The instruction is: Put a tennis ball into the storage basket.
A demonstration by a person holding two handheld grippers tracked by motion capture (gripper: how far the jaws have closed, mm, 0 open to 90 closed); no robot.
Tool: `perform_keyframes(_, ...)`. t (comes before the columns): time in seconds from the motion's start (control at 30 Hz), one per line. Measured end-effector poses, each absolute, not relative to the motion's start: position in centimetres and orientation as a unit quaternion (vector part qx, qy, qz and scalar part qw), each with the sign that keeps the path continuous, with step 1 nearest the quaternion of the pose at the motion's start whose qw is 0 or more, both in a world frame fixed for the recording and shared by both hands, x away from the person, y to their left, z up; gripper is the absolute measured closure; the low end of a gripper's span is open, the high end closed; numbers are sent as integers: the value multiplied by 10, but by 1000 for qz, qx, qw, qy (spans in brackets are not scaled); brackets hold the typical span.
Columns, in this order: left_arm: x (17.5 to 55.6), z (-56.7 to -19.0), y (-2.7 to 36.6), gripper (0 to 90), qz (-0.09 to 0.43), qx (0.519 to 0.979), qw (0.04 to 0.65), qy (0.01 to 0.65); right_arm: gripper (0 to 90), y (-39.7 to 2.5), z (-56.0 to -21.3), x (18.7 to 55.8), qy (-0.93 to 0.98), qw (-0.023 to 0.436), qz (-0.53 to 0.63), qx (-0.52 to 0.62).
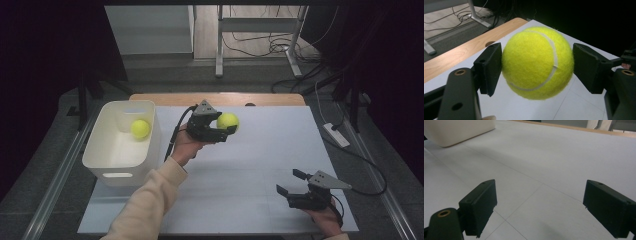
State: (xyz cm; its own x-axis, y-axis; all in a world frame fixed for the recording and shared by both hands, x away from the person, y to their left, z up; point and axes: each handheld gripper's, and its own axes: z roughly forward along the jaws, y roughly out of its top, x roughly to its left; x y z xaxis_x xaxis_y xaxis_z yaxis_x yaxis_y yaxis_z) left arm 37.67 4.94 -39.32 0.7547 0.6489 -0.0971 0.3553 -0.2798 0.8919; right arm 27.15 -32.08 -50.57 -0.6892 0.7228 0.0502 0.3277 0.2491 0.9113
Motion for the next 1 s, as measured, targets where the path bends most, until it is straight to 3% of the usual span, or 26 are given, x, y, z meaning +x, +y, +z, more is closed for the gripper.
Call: perform_keyframes(1.0, 363, -382, 77, 278, 163, 769, 525, 326, 115, -320, -506, 271, 768, 195, 506, 340)
